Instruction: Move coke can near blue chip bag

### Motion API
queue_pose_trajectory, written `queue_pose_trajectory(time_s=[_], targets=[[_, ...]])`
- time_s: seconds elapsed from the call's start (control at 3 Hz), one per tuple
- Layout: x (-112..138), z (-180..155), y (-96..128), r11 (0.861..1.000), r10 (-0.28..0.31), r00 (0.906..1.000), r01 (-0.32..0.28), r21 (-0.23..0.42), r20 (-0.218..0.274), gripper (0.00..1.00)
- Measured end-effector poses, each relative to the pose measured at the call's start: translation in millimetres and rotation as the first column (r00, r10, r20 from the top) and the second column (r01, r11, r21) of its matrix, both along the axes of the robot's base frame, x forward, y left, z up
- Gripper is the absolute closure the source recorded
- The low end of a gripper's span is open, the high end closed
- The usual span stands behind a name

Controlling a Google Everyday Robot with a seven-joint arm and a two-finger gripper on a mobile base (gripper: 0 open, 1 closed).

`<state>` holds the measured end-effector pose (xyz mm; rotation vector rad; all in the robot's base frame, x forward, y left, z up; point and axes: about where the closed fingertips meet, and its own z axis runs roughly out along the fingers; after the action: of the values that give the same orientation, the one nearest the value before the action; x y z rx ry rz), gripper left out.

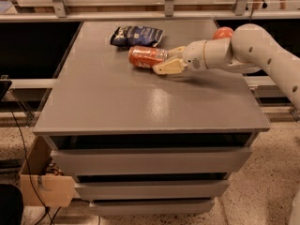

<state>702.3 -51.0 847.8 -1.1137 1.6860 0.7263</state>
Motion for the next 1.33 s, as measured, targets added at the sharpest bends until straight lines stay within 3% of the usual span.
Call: queue_pose_trajectory(time_s=[0.67,1.33], targets=[[35.5,-4.3,1.8,0.999,-0.043,0.9990,0.043,0.012,-0.006,1.00],[46.8,-3.9,11.6,0.999,-0.022,0.9997,0.022,0.033,-0.013,0.59]])
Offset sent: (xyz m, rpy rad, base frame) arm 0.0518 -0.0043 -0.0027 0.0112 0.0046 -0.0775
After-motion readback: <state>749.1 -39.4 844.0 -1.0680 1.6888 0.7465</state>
